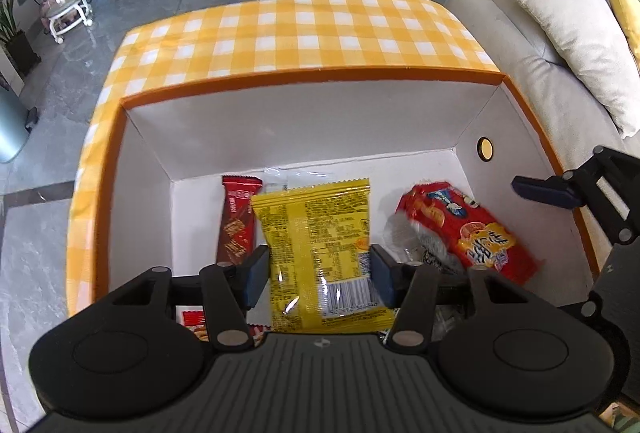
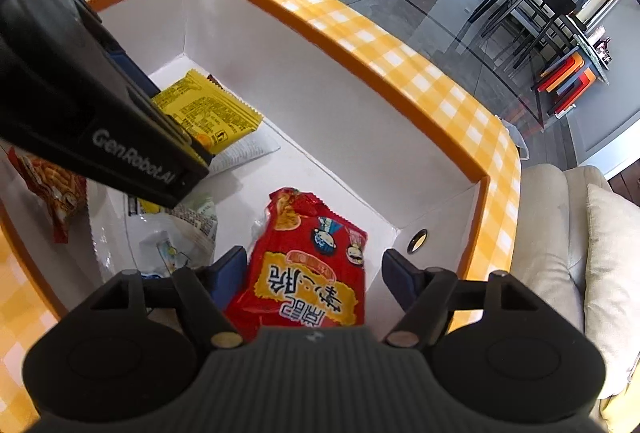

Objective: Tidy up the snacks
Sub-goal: 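Open both tools to release the bags into the box, then move both tools back toward the remaining snacks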

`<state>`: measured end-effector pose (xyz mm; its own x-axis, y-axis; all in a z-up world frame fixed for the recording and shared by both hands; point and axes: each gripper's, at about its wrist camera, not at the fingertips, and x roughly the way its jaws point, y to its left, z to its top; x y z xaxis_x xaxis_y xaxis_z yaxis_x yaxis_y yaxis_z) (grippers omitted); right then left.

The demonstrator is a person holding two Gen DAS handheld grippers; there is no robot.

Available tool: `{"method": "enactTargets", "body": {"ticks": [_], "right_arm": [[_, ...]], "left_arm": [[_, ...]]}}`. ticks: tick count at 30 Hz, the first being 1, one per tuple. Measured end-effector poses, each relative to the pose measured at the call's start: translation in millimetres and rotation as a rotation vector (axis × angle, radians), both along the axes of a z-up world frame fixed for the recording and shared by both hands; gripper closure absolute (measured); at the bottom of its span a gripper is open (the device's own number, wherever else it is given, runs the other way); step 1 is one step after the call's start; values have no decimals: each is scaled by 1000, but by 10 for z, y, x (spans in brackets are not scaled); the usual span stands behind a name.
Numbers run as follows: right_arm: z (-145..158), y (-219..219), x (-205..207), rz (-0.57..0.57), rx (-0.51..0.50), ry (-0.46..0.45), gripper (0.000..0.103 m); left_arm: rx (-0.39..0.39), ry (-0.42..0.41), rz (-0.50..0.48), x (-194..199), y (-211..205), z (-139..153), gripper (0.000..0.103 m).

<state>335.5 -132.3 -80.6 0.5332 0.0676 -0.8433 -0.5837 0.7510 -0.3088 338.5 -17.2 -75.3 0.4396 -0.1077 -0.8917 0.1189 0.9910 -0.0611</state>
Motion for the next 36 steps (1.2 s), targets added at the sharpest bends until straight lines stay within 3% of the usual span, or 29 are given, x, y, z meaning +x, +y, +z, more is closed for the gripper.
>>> {"method": "enactTargets", "body": {"ticks": [5,11,22,29,36], "right_arm": [[100,-6,-73,1,1,-26,26],[279,-85,-239,-60,26,-59,21],[768,-381,-925,-239,255,-148,14],[863,-566,-1443,-343,347,-188,12],[768,-689,-1868,-444,382,-179,12]], "left_arm": [[-5,-47,1,-109,21,175,32],[14,-175,12,-390,25,499,29],[25,-379,24,-1165,52,981,25],[33,-428,46,-1612,104,1022,24],[2,-375,54,-1976,171,837,24]]}}
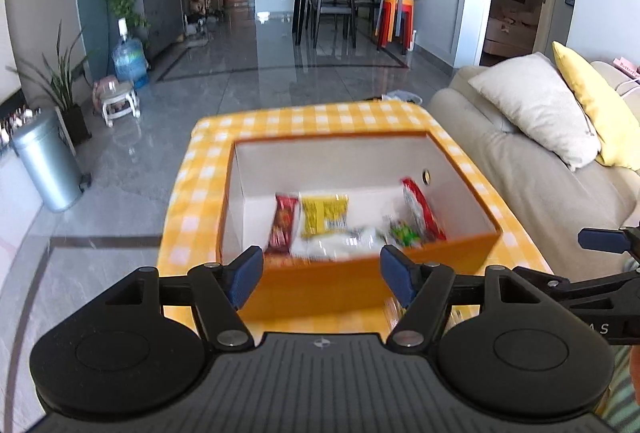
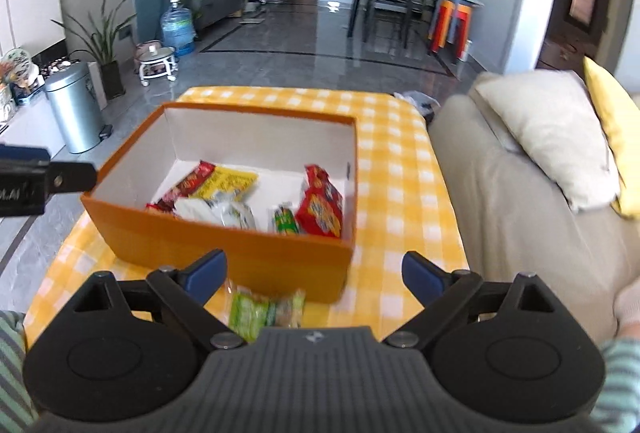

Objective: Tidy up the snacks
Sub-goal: 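Move both tools back toward the remaining snacks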

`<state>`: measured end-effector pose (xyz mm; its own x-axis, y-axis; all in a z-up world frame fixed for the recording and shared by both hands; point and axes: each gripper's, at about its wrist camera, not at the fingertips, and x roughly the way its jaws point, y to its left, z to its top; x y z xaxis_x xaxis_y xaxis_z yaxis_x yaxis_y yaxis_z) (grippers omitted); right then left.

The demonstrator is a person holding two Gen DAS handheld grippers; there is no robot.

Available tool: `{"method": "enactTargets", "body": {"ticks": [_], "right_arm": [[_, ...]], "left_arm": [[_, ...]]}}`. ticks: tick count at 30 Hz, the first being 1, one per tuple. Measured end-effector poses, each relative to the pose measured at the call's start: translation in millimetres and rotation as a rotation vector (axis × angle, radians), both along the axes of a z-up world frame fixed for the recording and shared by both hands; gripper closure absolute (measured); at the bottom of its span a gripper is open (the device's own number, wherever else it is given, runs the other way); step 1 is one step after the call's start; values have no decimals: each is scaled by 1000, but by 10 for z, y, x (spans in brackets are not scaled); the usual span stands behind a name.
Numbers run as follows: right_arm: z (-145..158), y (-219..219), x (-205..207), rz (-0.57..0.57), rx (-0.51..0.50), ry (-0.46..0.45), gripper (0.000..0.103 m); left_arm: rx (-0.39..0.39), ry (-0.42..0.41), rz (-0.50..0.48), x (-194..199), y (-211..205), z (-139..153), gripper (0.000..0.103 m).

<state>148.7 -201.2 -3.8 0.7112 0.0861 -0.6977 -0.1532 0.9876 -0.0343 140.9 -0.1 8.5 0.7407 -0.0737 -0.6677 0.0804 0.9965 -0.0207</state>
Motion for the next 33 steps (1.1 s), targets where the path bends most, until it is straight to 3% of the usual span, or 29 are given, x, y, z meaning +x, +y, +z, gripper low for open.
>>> {"method": "enactTargets", "body": {"ticks": [11,20,25,28,33], "right_arm": [[-252,-124,-475,-39,14,44,12],[-618,-164,-667,-6,45,188,13],[-742,-147,-658,11,34,205,21],[-771,-169,-637,3,39,204,24],[-808,-211,-589,3,60,182,40]], "left_arm": [[-65,151,14,-343,3,-469,24],[-85,264,-23,-464,-138,-767,25],[-103,287,-37,-461,-170,-857,30],[-113,286,-33,-445,-169,-891,38],[-165,304,-35,-367,-177,-951,49]]}}
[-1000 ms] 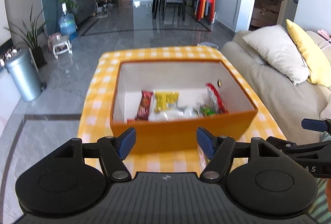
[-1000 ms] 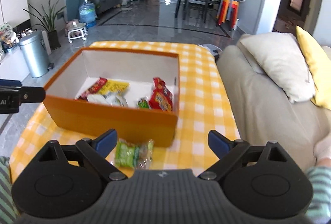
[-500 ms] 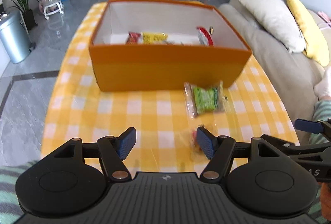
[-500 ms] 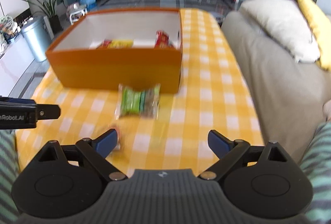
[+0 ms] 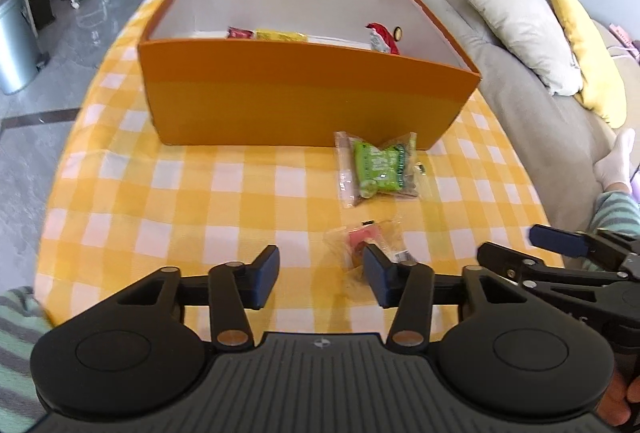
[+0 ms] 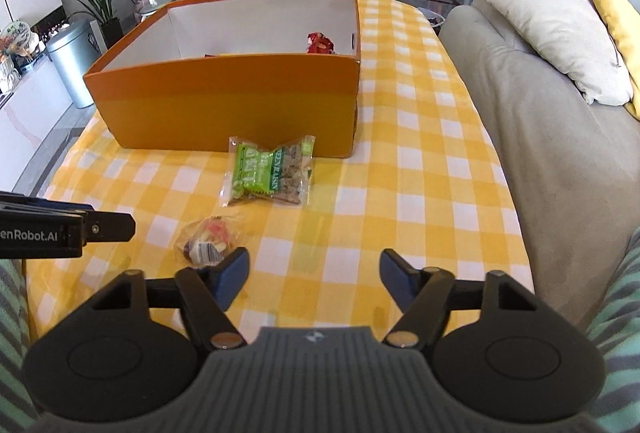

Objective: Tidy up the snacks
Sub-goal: 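Move both tools back toward the remaining snacks, then lower the left tool toward the clear packet with the brown ball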

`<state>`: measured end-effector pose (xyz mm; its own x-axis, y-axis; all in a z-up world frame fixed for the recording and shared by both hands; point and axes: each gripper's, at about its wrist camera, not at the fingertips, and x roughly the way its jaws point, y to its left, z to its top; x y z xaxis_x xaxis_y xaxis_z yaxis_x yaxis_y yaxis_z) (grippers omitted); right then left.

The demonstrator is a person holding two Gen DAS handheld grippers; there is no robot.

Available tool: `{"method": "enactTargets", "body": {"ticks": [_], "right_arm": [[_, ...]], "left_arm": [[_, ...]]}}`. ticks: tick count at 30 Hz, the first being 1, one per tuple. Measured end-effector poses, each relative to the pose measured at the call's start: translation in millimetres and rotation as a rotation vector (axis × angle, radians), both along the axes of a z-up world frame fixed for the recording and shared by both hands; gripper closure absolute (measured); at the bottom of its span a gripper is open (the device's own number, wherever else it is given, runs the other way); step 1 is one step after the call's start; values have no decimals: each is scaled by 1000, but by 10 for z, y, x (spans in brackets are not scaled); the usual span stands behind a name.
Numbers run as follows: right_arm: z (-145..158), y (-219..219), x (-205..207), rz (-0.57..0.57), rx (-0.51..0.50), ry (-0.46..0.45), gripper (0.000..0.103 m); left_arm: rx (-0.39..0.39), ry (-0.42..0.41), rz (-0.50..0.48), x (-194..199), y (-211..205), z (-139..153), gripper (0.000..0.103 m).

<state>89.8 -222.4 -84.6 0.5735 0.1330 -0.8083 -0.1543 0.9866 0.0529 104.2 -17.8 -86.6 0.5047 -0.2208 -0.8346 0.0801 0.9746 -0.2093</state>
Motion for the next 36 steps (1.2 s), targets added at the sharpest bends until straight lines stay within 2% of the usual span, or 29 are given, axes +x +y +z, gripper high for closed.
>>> {"method": "enactTargets", "body": {"ticks": [4,6,11,15,19,21,22,23,25,28,29,30,34,36], "right_arm": [[-31,-13,59,4,43,-8,50],[-56,0,103,15,55,-4,59],[-121,22,172,15,8,4,72],[-173,-53,211,-11,21,29,72],[-222,-105,241,-30,28,54,72],[-246,-119,254,-35,32,64,72],[-254,-122,259,-36,32,65,72],[-260,-123,264,-35,31,64,72],[-275,-120,279,-30,30,64,72],[-299,-103,305,-21,32,62,72],[-309,-94,315,-17,31,61,72],[-316,-82,323,-11,30,58,72],[-335,-12,365,27,34,43,69],[-331,37,396,46,31,27,60]], "left_arm": [[-49,7,-9,89,-43,-36,49],[-77,17,-31,125,-79,-44,49],[-84,64,-45,202,-222,-147,47],[-96,102,-11,269,-275,-275,46],[-131,131,37,340,-262,-415,30],[-147,139,34,357,-272,-452,31],[-147,141,26,361,-287,-467,35],[-145,147,21,364,-303,-487,43],[-153,164,17,373,-318,-532,49],[-167,152,19,366,-295,-538,50],[-163,148,21,367,-285,-531,56],[-157,141,23,365,-272,-520,58],[-144,110,37,387,-178,-452,59],[-129,92,49,405,-121,-402,59]]}}
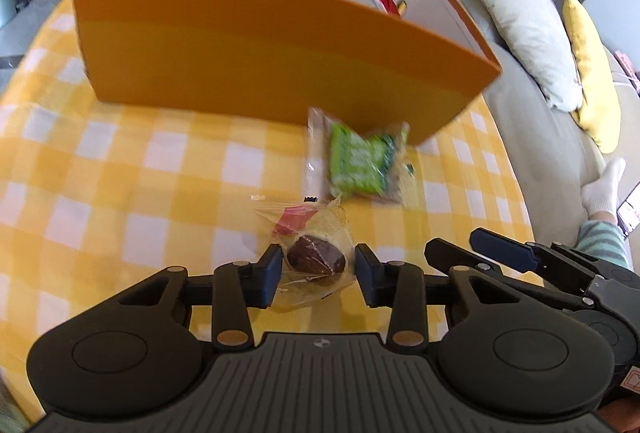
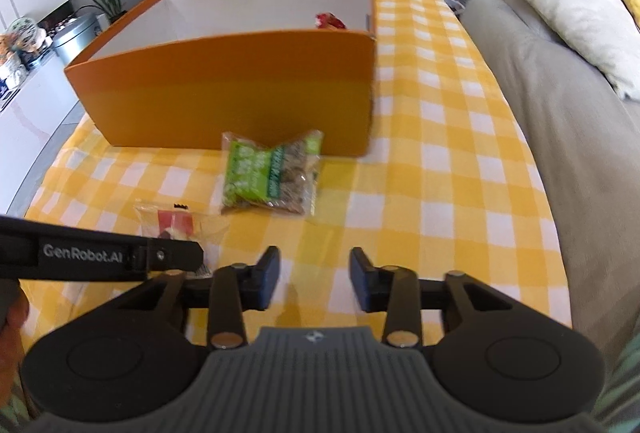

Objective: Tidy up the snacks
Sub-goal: 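Lower the left tool toward the clear packet with the brown ball, then grasp the green raisin pack with the right tool while the left tool grasps the clear packet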

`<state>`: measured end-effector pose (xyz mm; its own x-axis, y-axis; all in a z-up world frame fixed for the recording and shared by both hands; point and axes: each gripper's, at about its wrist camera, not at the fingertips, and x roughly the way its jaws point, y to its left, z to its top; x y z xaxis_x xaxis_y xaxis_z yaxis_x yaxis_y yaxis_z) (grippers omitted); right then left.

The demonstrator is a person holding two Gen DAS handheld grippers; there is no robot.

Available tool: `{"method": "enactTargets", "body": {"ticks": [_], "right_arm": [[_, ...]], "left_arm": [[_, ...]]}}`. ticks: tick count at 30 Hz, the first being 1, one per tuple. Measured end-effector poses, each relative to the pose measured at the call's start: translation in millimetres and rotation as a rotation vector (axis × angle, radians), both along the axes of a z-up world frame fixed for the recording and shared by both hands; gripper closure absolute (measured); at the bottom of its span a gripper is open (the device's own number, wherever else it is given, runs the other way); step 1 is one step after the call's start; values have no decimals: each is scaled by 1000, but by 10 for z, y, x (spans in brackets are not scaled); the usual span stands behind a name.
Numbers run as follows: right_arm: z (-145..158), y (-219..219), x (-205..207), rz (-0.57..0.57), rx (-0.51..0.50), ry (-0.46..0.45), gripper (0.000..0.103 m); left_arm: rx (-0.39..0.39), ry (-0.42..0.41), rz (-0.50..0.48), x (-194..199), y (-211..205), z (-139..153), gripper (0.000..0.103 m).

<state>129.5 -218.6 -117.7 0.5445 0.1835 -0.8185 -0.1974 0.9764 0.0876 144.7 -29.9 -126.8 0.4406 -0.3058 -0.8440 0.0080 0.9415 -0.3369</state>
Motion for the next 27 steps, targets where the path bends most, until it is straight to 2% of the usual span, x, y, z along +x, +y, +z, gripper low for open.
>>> {"method": "enactTargets", "body": {"ticks": [6,9,13,15,19,27], "right_arm": [[24,156,174,42,5,-39,54],[18,240,305,47,33,-44,46],[-32,370,472,53,47,-46,43],[-71,427,557,38,41,-43,38],[-166,521,694,24,43,-16,38],[-261,612,789,22,-26,-23,35]], "left_arm": [[58,-32,39,104,157,106,59],[64,-41,61,152,236,132,59],[67,-43,81,182,310,132,59],[65,-40,87,186,339,121,59],[63,-28,88,188,365,99,59],[47,-14,85,196,385,58,59]]}}
